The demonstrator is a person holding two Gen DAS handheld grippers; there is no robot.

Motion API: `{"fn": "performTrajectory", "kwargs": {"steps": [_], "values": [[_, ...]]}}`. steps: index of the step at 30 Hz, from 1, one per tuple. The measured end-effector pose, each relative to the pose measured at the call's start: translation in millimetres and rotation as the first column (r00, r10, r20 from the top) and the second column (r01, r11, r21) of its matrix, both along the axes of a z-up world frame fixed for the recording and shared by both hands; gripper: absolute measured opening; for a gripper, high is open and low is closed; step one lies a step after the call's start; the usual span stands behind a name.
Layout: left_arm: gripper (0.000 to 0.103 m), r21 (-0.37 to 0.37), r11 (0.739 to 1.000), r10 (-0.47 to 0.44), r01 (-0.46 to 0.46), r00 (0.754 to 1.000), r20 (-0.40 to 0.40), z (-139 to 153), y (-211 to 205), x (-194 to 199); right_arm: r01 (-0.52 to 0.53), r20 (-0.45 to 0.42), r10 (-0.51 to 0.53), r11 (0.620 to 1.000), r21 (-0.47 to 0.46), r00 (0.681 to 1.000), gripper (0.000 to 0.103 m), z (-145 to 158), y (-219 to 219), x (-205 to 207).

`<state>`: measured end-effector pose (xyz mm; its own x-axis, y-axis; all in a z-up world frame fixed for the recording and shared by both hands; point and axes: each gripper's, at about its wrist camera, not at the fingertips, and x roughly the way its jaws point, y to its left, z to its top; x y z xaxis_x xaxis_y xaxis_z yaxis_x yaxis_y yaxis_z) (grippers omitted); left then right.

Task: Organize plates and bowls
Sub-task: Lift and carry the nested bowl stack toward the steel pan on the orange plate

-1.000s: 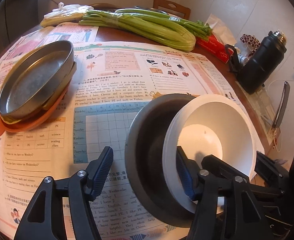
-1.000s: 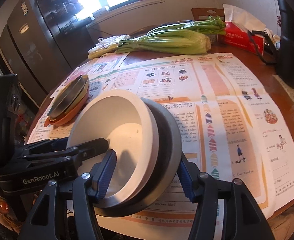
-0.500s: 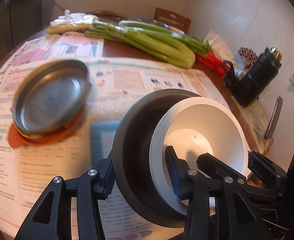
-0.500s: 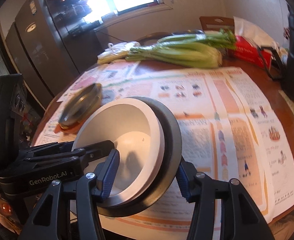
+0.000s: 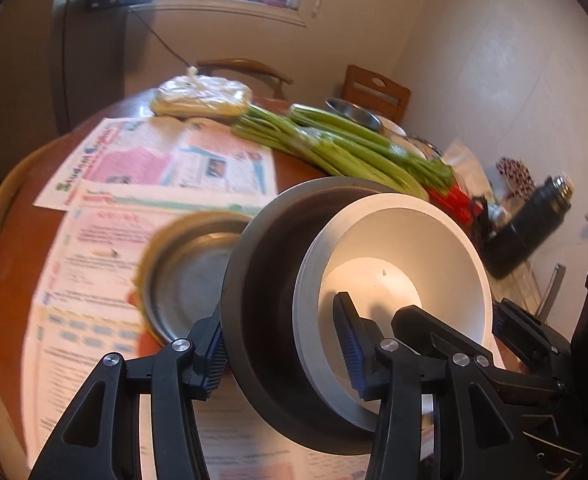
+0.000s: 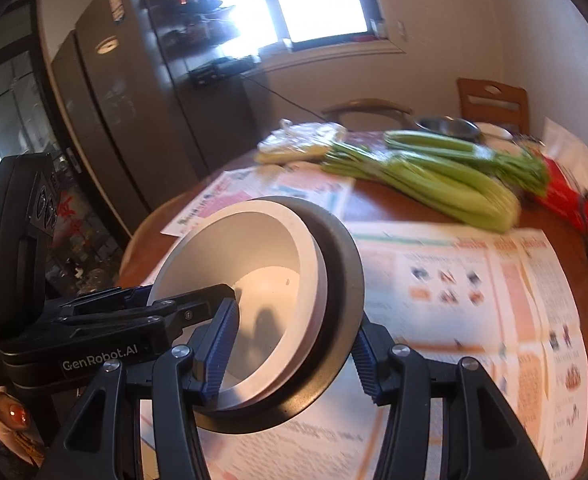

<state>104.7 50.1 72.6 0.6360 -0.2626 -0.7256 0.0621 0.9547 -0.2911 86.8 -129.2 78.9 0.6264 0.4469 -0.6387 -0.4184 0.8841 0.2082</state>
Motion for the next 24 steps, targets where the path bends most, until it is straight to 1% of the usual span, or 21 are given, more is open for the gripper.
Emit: {"fn": "performTrajectory", "kwargs": {"steps": [5,10,15,24], "values": [[0.050,0.012,0.999,0.039,-0.039,0.999,0.015,9.4,27.4,9.9,-0.048,0.017,0.048,0.999,0.001,0.999,0.054,8.2,29.6,18.1],[0.050,0.001,0.998,0.065,-0.065,0.998,0.002,5.6,47.9,17.3,-0.078,0.015,0.078,0.997,-0.006,0.997,0.054,9.0,52.6,33.5],[0.050,-0.013,0.997,0.080,-0.080,0.996,-0.027,-7.2,61.6,24.5,-0.096,0.009,0.097,0.995,-0.026,0.995,0.054,4.1,67.8,42.1],[0.050,-0.030,0.996,0.080,-0.083,0.993,-0.090,-38.9,67.3,36.2,-0.094,-0.067,0.091,0.995,-0.037,0.994,0.054,-22.4,76.6,55.1]]}}
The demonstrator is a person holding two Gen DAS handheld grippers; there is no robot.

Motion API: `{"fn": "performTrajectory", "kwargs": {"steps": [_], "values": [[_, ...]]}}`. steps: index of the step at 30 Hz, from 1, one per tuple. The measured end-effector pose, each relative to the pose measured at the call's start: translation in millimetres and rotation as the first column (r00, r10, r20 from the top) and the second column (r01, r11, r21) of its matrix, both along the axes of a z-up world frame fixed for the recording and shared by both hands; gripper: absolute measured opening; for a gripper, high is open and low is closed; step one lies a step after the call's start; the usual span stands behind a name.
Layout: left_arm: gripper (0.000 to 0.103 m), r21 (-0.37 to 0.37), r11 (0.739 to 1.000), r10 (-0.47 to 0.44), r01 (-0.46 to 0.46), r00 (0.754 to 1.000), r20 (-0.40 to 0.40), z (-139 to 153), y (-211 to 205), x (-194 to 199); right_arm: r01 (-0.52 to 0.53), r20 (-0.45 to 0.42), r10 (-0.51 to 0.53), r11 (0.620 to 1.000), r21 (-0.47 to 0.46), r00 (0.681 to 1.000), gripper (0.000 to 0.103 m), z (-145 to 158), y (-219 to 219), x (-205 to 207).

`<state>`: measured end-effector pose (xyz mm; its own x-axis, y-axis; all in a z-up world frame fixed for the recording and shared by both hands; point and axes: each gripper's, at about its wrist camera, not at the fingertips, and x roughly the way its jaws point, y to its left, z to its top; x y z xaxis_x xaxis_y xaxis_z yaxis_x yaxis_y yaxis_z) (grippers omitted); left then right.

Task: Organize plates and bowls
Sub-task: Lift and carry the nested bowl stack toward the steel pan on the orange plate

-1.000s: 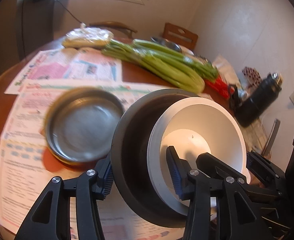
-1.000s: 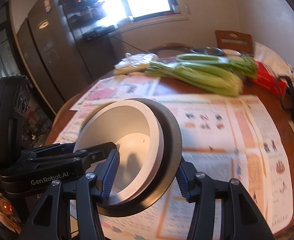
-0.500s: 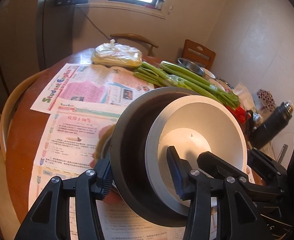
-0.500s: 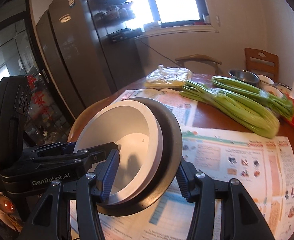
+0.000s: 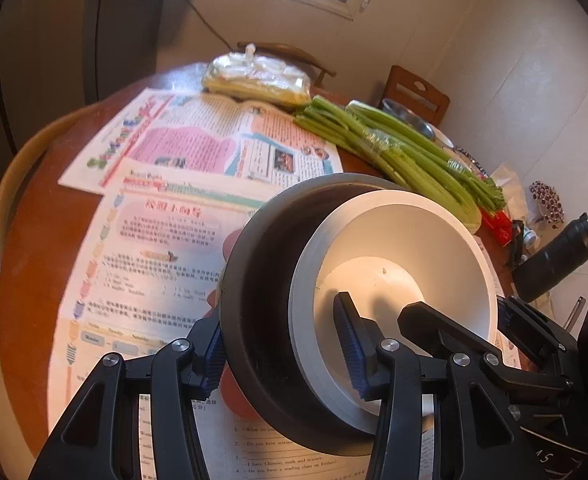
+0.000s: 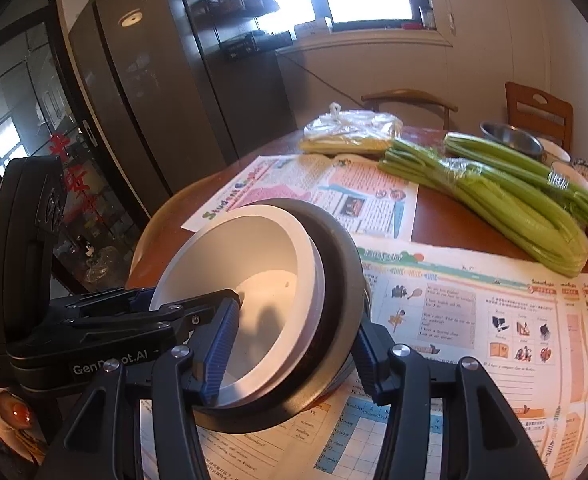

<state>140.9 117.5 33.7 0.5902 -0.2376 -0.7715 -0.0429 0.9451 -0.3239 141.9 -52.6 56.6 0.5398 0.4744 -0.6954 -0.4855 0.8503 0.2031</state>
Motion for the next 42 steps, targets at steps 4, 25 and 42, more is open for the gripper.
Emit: {"fn": "performTrajectory", "kwargs": {"steps": [4,25,42], "values": [[0.050,-0.012,1.000,-0.003,0.003,1.000,-0.015,-9.3,-0.7,3.3,0.004,-0.015,-0.004,1.000,-0.017,1.000,0.054,-7.2,0.4,2.6],[0.050,0.035,0.999,-0.016,0.018,0.999,-0.037,-22.8,-9.8,10.9,0.035,-0.027,-0.037,0.996,-0.081,0.999,0.054,-20.1,0.5,6.7],[0.052,0.094,0.996,0.003,-0.001,1.000,-0.020,-19.6,-10.7,6.9,0.060,0.000,-0.060,0.989,-0.132,0.998,0.054,-24.0,-2.5,9.0]]}}
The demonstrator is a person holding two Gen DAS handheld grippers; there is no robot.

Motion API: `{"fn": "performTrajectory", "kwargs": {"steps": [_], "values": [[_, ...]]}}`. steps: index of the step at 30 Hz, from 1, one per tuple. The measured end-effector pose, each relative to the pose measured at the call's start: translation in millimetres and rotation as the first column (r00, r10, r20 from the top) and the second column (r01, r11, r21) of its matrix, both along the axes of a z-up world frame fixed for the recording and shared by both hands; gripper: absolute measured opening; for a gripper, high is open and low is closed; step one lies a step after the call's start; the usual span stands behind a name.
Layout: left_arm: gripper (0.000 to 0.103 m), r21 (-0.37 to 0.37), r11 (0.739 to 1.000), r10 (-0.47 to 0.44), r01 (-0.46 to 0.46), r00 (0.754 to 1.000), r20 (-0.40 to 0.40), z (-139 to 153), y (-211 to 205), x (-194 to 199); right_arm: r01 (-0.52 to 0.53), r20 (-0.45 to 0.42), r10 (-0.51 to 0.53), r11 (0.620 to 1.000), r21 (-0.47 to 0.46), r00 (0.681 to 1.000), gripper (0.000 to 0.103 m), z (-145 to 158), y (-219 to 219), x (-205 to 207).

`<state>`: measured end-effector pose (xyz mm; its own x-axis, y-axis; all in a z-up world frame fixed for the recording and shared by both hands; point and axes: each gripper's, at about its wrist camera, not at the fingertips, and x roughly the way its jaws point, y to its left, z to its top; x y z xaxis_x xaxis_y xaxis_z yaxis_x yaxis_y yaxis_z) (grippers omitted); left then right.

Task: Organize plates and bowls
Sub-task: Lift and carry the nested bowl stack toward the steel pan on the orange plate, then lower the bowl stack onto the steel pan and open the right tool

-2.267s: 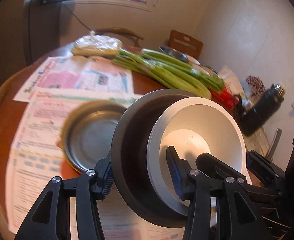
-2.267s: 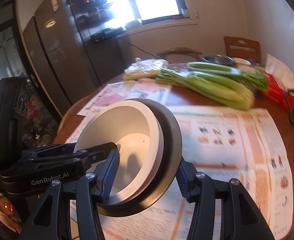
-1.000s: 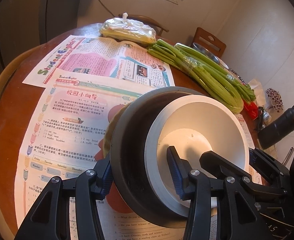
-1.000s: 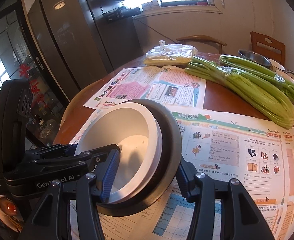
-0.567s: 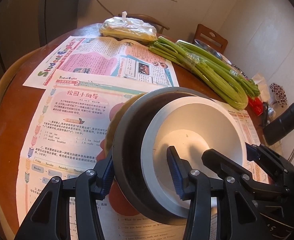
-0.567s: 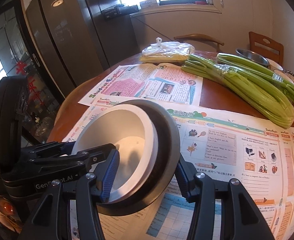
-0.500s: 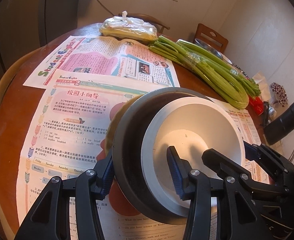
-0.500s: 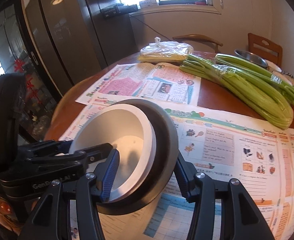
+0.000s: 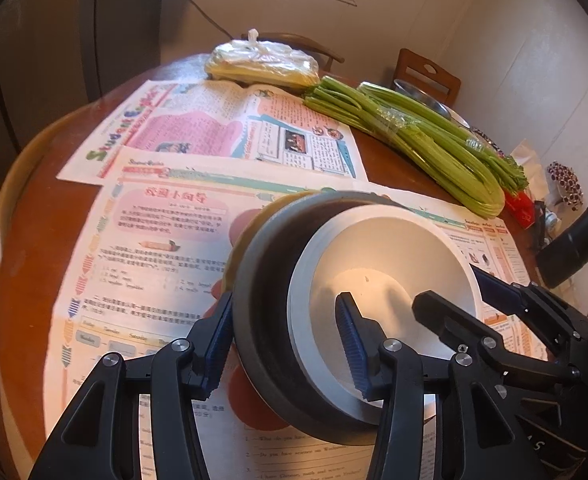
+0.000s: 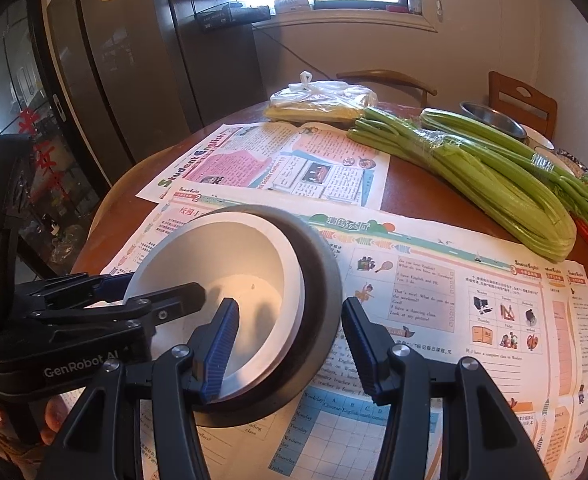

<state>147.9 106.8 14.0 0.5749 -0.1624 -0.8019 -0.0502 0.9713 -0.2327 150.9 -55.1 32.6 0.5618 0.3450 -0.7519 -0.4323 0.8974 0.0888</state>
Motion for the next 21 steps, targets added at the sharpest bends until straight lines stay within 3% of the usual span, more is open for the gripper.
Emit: {"fn": "performTrajectory", "kwargs": {"steps": [13,21], "values": [[0.052,0.008,0.999,0.031,-0.031,0.999,0.026,6.8,8.3,-9.4,0.001,-0.002,-0.001,1.000,0.009,1.000,0.054,-0.3,0.3,-2.4],[0.059,0.012,0.997,0.078,-0.079,0.994,0.075,23.2,15.4,-23.4,-0.007,0.019,0.007,1.000,0.029,1.000,0.054,7.5,0.4,-8.3]]}}
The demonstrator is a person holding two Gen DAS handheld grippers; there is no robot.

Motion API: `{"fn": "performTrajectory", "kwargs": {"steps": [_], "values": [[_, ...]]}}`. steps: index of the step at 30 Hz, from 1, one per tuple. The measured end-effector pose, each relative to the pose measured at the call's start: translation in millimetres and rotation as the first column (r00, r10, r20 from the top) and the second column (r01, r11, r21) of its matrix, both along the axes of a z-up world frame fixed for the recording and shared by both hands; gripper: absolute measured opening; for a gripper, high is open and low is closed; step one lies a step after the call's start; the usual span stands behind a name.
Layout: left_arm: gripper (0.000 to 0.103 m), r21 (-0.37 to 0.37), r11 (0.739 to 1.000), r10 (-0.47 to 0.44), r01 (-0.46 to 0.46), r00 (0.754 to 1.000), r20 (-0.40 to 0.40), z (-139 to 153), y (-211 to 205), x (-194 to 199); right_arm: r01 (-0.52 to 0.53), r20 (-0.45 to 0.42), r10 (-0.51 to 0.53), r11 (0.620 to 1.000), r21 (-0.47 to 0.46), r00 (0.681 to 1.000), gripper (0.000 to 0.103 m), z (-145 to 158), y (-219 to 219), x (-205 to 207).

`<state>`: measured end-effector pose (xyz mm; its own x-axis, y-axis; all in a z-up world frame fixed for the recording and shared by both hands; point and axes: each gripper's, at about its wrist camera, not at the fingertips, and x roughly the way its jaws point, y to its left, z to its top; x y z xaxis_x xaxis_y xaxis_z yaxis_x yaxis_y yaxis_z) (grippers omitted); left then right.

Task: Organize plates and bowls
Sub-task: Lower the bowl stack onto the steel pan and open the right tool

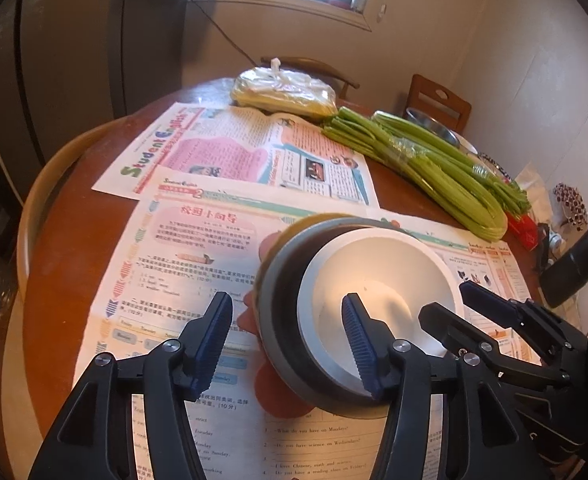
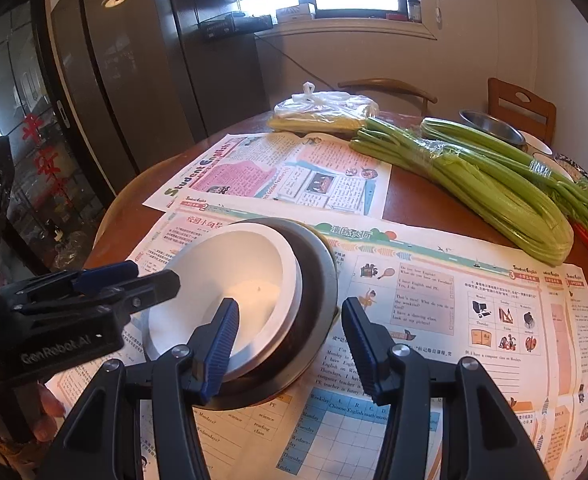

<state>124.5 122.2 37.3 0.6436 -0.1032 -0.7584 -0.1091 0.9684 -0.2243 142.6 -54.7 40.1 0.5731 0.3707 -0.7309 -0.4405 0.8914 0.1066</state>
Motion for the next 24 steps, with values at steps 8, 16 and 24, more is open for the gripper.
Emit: {"fn": "performTrajectory", "kwargs": {"steps": [8,16,24], "values": [[0.060,0.027,1.000,0.011,-0.012,0.999,0.035,14.6,-6.5,-19.1,-0.005,0.025,0.004,1.000,0.018,1.000,0.054,10.0,-7.1,-13.4],[0.063,0.071,0.997,0.024,-0.030,0.995,0.095,28.2,-25.6,-54.3,-0.007,0.104,0.002,0.999,0.050,0.995,0.054,26.2,-25.7,-42.9],[0.068,0.067,0.996,0.054,-0.063,0.991,0.123,20.3,-46.0,-96.4,-0.003,0.163,-0.007,0.998,0.061,0.987,0.058,22.6,-50.8,-79.6]]}}
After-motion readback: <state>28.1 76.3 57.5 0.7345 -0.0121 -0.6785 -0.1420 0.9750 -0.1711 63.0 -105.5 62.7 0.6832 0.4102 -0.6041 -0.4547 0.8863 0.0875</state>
